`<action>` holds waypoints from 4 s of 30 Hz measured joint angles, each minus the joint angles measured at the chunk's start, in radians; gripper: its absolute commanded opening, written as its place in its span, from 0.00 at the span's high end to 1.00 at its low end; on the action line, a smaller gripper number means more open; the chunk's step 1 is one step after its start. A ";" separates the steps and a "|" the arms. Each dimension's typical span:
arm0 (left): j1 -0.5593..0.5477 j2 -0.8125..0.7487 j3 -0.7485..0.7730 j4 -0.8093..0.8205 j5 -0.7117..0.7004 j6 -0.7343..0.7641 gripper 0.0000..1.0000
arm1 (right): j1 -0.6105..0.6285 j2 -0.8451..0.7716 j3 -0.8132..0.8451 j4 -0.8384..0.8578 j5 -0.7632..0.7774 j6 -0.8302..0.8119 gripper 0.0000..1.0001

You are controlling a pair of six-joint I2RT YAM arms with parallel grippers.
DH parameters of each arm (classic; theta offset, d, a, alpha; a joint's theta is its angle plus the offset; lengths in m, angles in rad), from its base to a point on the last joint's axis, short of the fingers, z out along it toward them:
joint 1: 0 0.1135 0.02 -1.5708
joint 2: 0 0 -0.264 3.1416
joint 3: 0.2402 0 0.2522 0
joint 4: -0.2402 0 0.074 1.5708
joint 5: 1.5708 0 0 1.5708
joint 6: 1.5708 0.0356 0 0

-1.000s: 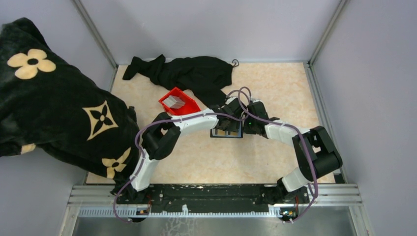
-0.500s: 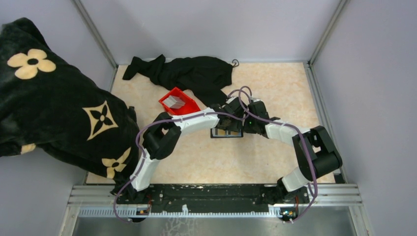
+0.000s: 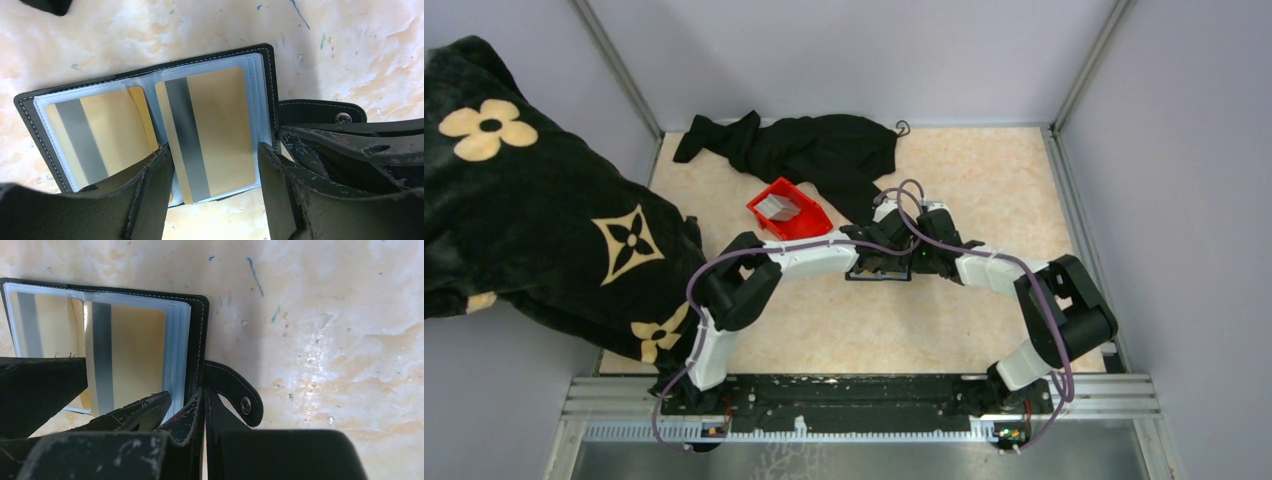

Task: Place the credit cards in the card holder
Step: Insert the credit card into the card holder.

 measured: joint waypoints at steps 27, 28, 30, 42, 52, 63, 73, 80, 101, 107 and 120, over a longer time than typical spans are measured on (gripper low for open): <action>0.004 -0.114 -0.153 -0.002 -0.051 -0.015 0.26 | 0.048 0.026 0.007 0.024 -0.079 0.010 1.00; 0.003 -0.126 -0.167 0.000 -0.043 -0.015 0.26 | 0.047 0.029 0.010 0.025 -0.079 0.011 1.00; 0.003 -0.157 -0.209 0.017 -0.026 -0.015 0.26 | 0.045 0.036 0.013 0.034 -0.080 0.013 1.00; 0.029 -0.314 -0.406 0.141 -0.005 -0.020 0.26 | 0.043 0.058 0.026 0.062 -0.089 0.018 1.00; 0.038 -0.453 -0.464 0.207 -0.076 -0.058 0.28 | 0.041 0.059 0.026 0.062 -0.094 0.017 1.00; 0.038 -0.553 -0.628 0.190 -0.142 -0.148 0.65 | 0.047 0.052 0.026 0.050 -0.092 0.008 1.00; 0.038 -0.552 -0.639 0.183 -0.142 -0.159 0.85 | 0.096 0.001 0.033 -0.031 -0.056 -0.001 1.00; 0.038 -0.522 -0.639 0.193 -0.134 -0.158 0.91 | 0.127 -0.005 0.066 -0.051 -0.045 -0.001 1.00; 0.038 -0.417 -0.550 0.211 -0.118 -0.131 0.93 | 0.131 0.111 0.157 -0.045 -0.043 -0.013 1.00; 0.038 -0.411 -0.550 0.209 -0.118 -0.124 0.98 | 0.131 0.149 0.163 -0.028 -0.045 -0.013 1.00; 0.038 -0.401 -0.550 0.206 -0.114 -0.124 1.00 | 0.130 0.157 0.170 -0.016 -0.048 -0.013 1.00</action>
